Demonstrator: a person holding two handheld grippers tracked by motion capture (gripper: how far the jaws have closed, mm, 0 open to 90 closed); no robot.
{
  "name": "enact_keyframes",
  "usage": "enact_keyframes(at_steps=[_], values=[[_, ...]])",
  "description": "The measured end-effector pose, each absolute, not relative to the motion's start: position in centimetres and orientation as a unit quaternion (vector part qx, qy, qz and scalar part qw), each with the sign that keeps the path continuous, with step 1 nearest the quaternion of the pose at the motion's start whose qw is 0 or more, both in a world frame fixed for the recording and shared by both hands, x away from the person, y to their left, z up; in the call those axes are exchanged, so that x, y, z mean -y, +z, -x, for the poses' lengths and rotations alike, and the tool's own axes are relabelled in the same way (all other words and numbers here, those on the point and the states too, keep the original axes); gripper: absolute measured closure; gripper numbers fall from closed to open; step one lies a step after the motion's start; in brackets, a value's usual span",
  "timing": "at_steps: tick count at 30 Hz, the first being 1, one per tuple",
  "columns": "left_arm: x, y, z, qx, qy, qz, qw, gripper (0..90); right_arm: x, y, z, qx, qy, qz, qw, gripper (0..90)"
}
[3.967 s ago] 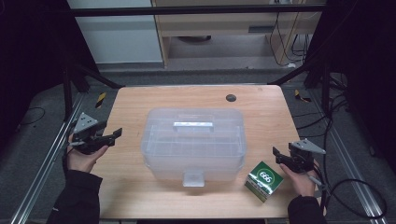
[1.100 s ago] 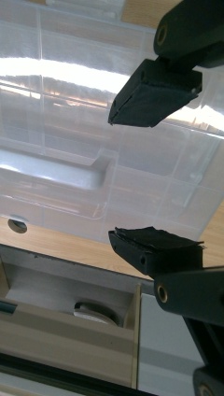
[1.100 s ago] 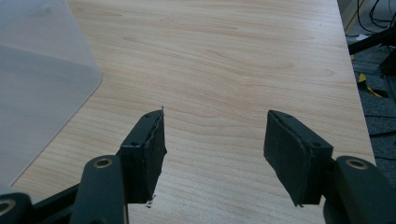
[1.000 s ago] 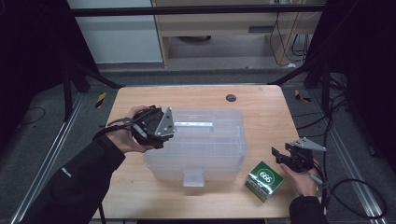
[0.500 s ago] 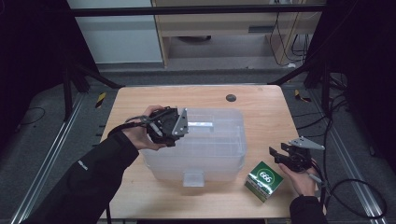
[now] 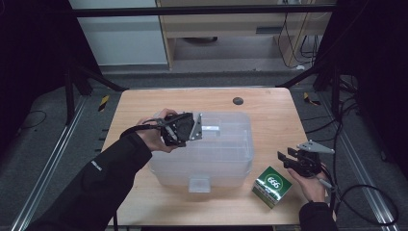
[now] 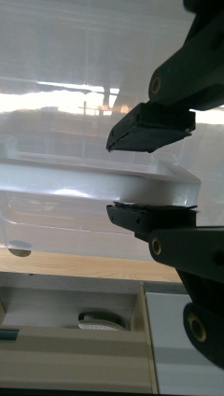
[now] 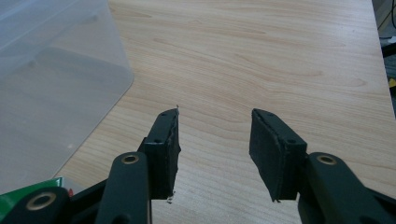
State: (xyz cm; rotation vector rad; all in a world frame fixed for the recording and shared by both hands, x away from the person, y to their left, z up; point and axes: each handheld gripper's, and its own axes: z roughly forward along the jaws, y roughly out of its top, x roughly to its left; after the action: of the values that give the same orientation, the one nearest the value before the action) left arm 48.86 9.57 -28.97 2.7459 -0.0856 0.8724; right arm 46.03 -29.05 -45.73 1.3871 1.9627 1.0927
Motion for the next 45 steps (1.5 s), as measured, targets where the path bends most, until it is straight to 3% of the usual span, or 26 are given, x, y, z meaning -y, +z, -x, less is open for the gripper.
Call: enact_keyframes(at_steps=[7,15,31,45], values=[[-9.3,-28.7,-49.0,0.024,0.307,-0.944,0.117,73.5,28.5,-44.7,-45.7,-0.727,0.410,-0.497,0.240,58.5],[-9.1,-28.7,-48.9,0.031,0.314,-0.943,0.108,74.6,27.3,-43.2,-45.1,-0.742,0.422,-0.468,0.229,65.8],[-9.1,-28.3,-49.1,0.025,0.299,-0.947,0.110,74.9,25.7,-41.7,-43.8,-0.755,0.452,-0.431,0.199,88.6],[-9.4,-27.0,-50.1,0.004,0.319,-0.939,0.128,73.6,25.4,-41.6,-43.6,-0.760,0.459,-0.421,0.186,89.9]])
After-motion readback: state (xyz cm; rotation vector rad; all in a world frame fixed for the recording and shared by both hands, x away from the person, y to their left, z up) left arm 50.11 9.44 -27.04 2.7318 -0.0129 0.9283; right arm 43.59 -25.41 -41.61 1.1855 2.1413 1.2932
